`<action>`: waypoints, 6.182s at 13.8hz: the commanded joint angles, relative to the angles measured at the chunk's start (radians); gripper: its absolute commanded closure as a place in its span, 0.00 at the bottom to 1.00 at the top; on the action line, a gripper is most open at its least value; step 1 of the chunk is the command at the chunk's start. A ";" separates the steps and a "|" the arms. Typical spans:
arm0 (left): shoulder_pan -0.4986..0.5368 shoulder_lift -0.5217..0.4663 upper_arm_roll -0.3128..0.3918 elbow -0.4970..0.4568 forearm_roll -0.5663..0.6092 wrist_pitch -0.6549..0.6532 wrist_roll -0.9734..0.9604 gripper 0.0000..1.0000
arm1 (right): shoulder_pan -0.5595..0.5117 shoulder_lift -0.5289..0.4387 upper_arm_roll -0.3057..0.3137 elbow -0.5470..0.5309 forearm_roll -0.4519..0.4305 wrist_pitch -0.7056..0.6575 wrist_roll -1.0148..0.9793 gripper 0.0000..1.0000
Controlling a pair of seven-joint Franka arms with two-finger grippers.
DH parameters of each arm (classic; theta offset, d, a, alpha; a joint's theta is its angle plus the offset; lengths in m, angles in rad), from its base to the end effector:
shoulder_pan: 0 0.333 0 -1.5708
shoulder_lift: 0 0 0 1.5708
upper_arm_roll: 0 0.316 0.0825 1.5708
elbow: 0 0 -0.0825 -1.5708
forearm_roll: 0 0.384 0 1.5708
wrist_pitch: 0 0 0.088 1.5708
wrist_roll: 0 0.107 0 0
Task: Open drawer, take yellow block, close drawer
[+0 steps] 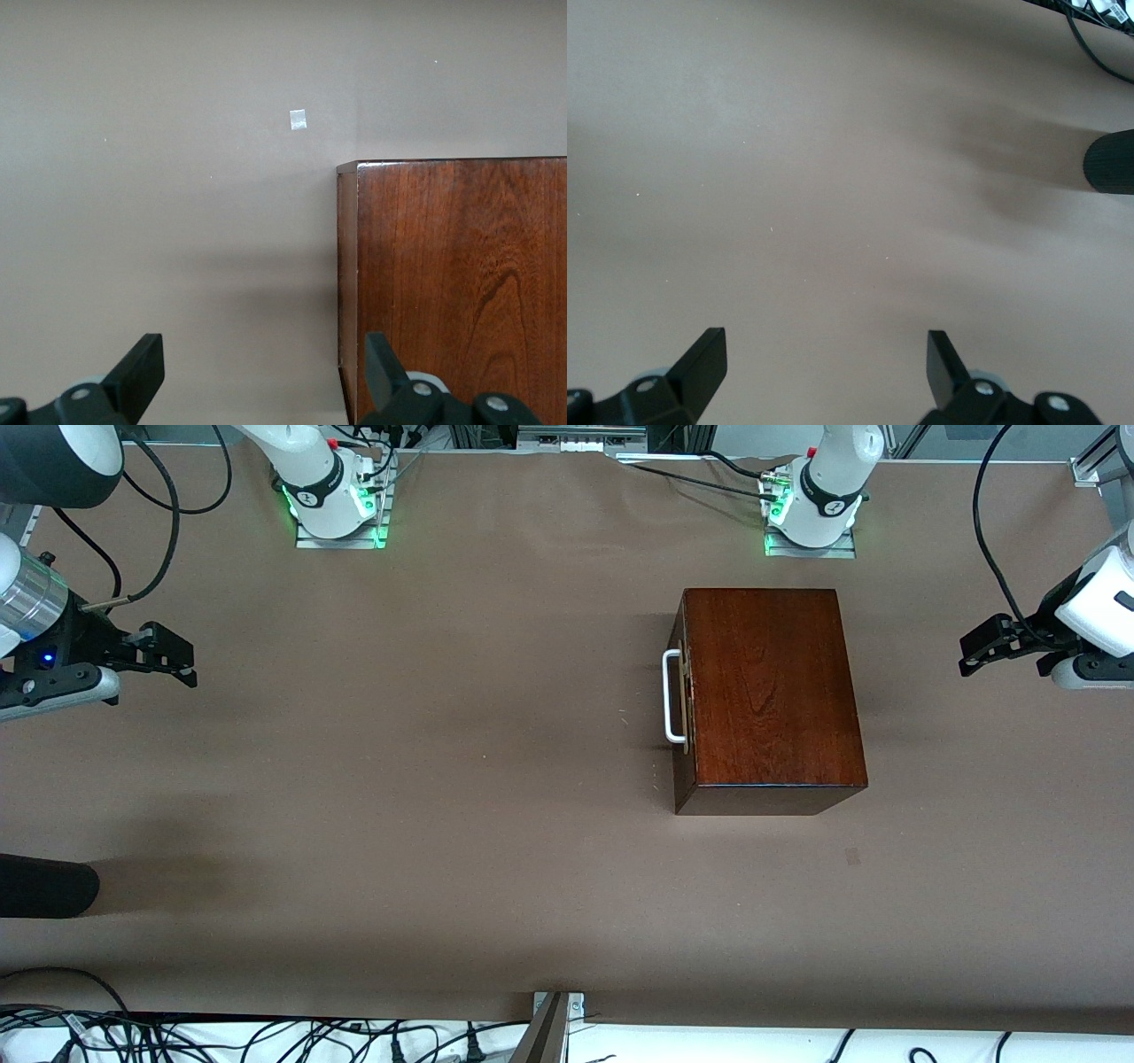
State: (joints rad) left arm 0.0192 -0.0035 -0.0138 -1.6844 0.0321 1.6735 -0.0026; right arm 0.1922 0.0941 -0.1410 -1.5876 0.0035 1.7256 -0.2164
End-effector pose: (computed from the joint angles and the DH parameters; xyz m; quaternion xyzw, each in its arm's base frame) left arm 0.5593 0.0061 0.5815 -0.9999 -0.0023 0.0037 0.0160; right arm 0.5940 0.0344 0.5768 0.9908 0.1336 0.0219 0.0067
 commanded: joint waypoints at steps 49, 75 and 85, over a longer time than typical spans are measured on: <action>-0.404 0.531 -0.380 -0.012 0.298 0.268 -0.770 0.00 | -0.002 0.001 -0.003 0.015 0.020 -0.011 -0.012 0.00; -0.486 0.611 -0.380 0.021 0.354 0.360 -0.911 0.00 | -0.002 0.001 -0.002 0.015 0.020 -0.012 -0.015 0.00; -0.561 0.686 -0.380 0.161 0.281 0.439 -0.971 0.00 | -0.002 0.004 -0.003 0.015 0.020 -0.009 -0.009 0.00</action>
State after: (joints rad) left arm -0.4812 0.5918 -0.3823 -1.6401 0.3670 2.0345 -0.9544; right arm 0.1919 0.0942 -0.1413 -1.5862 0.0041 1.7248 -0.2173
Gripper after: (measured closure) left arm 0.000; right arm 0.000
